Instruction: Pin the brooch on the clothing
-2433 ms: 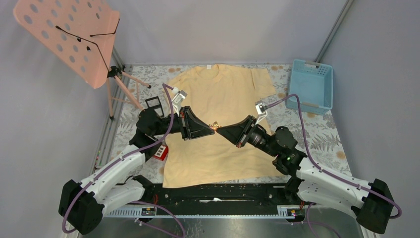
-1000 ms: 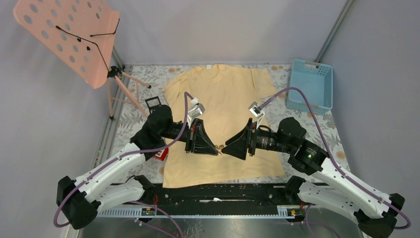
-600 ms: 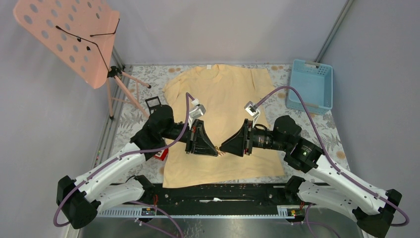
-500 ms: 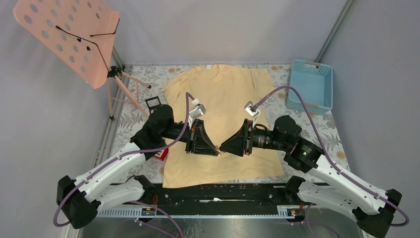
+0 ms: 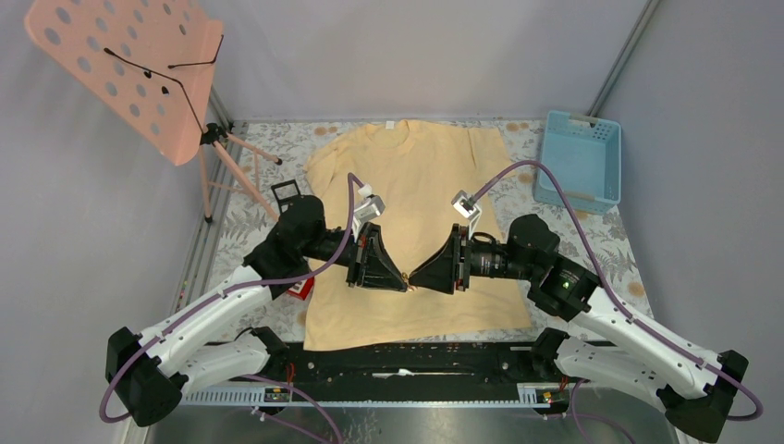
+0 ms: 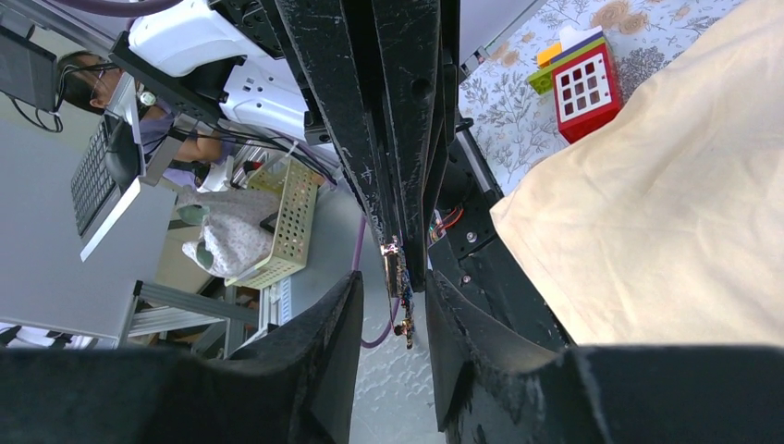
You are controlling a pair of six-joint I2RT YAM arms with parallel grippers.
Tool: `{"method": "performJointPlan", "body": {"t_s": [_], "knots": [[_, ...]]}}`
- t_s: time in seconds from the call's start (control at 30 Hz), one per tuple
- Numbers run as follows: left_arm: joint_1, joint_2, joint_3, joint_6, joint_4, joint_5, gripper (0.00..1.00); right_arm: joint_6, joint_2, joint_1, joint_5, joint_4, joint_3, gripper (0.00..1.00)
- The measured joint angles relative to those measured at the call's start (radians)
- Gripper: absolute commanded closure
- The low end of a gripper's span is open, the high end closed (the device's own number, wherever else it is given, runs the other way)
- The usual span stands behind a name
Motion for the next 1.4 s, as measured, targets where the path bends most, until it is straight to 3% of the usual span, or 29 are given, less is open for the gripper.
{"method": "performJointPlan", "body": {"t_s": [0.33,0.63,0.83,1.1,1.4], "knots": [[0.000,0.000,0.000,0.000,0.000,-0.003,1.00,-0.001,0.015,0.000,-0.001,-0.005,0.000,0.71],[0.000,0.000,0.000,0.003,-0.002,-0.008,1.00,-0.001,0.018,0.000,-0.001,-0.004,0.000,0.87],[0.000,0.000,0.000,0.003,-0.003,-0.007,1.00,-0.002,0.020,0.000,0.000,-0.004,0.000,0.92],[0.000,0.000,0.000,0.004,-0.022,-0.008,1.00,-0.002,0.029,0.000,-0.001,-0.012,0.000,0.94],[0.001,0.000,0.000,0.011,-0.060,-0.014,1.00,-0.010,0.048,0.002,-0.010,-0.024,0.000,0.84]]}}
